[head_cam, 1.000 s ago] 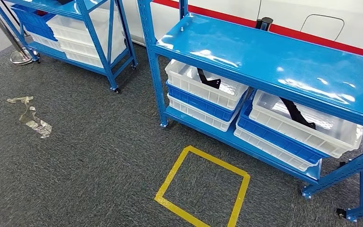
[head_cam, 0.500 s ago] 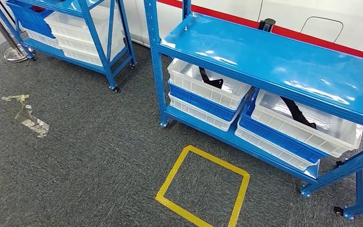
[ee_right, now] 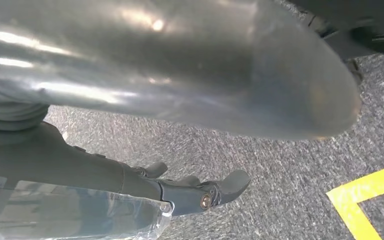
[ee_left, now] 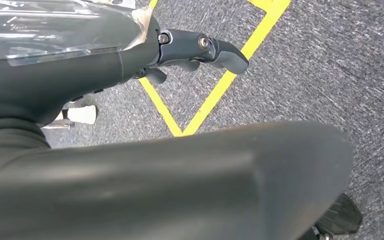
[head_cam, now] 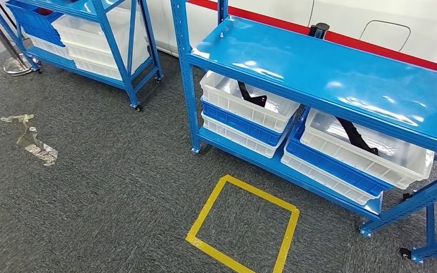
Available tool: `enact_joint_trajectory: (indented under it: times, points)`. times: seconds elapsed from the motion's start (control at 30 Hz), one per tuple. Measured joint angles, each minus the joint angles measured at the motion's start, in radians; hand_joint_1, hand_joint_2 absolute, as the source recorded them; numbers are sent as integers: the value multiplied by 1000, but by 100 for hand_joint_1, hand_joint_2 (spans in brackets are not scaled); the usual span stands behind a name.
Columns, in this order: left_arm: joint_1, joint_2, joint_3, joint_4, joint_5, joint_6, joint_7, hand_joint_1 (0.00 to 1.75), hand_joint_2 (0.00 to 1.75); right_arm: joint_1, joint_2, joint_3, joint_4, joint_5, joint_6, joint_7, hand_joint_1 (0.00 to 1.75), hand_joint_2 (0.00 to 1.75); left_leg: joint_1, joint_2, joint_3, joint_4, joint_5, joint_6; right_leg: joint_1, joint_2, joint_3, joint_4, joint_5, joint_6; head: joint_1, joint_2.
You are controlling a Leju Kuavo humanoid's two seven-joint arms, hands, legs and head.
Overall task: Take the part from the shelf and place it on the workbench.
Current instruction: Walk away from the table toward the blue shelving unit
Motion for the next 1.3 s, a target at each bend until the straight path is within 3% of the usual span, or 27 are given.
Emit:
enact_joint_trajectory:
  times: [0.03,0.07,0.13,0.23,0.3,0.37,0.4,0.43,0.5,0.57,0.6,0.7,0.77,0.87,0.9,0.93,0.97,1.03,1.1,1.23,1.3]
  points:
    - [0,2,0,0,0,-1,0,0,0,0,2,-1,0,0,-1,-2,0,0,0,0,0,5,-6,-9,-3,-4,33,-61,19,6,2,0]
    - [0,4,0,-1,-1,-2,0,0,0,1,4,-2,0,0,-3,-3,0,0,-2,1,1,8,-11,-18,-4,-6,55,-101,29,4,2,0]
    - [0,8,0,-1,-1,-4,0,0,0,3,6,-3,0,-1,-6,-5,0,0,-5,1,2,10,-17,-31,1,-4,65,-114,28,-16,0,0]
    - [0,9,0,-1,-1,-7,0,0,0,6,4,-4,0,0,-9,-7,0,0,5,0,-4,33,-35,-44,0,1,68,-114,25,-45,-5,0]
    - [0,10,0,-1,-1,-9,-1,0,0,6,3,-4,0,1,-10,-8,0,0,8,-3,-54,135,-84,-49,2,2,74,-115,21,-58,-6,0]
    - [1,10,0,-1,-1,-10,-1,0,0,7,3,-4,0,1,-10,-8,0,0,8,-4,-134,272,-133,-50,9,2,79,-115,15,-67,-7,0]
    - [2,10,0,-1,-1,-10,-1,0,0,8,3,-5,0,1,-10,-9,0,0,8,-5,-161,309,-135,-49,12,3,82,-115,12,-71,-6,0]
    - [3,10,0,-1,-1,-10,-1,0,0,8,3,-5,0,2,-10,-9,0,0,8,-6,-170,307,-115,-45,15,5,87,-115,10,-73,-6,0]
    - [4,10,0,-1,-3,-9,-1,0,0,8,3,-8,0,2,-10,-9,0,0,5,-9,-131,196,-34,-32,18,10,97,-115,4,-75,-7,0]
    - [3,13,0,-1,-4,-9,-1,0,0,7,5,-11,0,2,-10,-10,0,0,-2,-13,-80,75,19,-21,22,15,101,-115,-4,-69,-6,0]
    - [2,14,0,-1,-4,-9,-1,0,0,7,6,-13,0,2,-11,-10,0,0,-7,-14,-68,46,25,-18,24,16,100,-116,-7,-64,-6,0]
    - [2,15,0,-1,-5,-9,-1,0,0,7,6,-18,0,2,-12,-10,0,0,-13,-13,-57,27,21,-9,23,15,103,-120,-16,-48,-6,0]
    - [3,14,0,-1,-6,-9,-1,0,0,7,6,-19,0,2,-12,-10,0,0,-9,-11,-41,11,25,1,24,12,89,-78,-36,-44,-3,0]
    - [2,14,0,-1,-9,-10,-1,0,0,9,5,-20,0,1,-13,-10,0,0,-8,-8,-25,4,18,10,24,9,-16,108,-101,-48,1,0]
    - [2,14,0,-1,-9,-10,-1,0,0,12,4,-21,0,0,-13,-10,0,0,-8,-8,-20,4,13,11,23,9,-46,150,-107,-44,1,0]
    - [3,14,0,-1,-9,-10,0,0,0,15,4,-21,0,0,-13,-10,0,0,-7,-9,-15,4,8,10,22,9,-60,157,-97,-36,1,0]
    - [3,14,-1,-1,-10,-10,0,0,0,17,3,-22,0,-1,-13,-10,0,0,-7,-10,-7,5,2,8,20,8,-54,123,-72,-25,1,0]
    - [4,14,-1,-1,-11,-11,0,0,0,18,3,-25,0,-2,-14,-11,0,0,-7,-12,9,6,-13,-1,16,1,0,-15,1,-6,2,0]
    - [3,15,-2,-1,-11,-12,0,0,0,18,3,-27,0,-3,-15,-12,0,0,-11,-12,18,8,-31,-12,16,-5,45,-107,39,-14,2,0]
    - [1,16,-3,-1,-13,-12,0,0,0,19,3,-28,0,-3,-17,-13,0,0,-7,-10,27,16,-53,-31,17,-1,63,-119,31,-53,1,0]
    - [1,16,-3,-1,-13,-12,0,0,0,19,2,-28,0,-3,-18,-13,0,0,-4,-10,-7,93,-91,-40,11,0,76,-121,23,-69,-4,0]
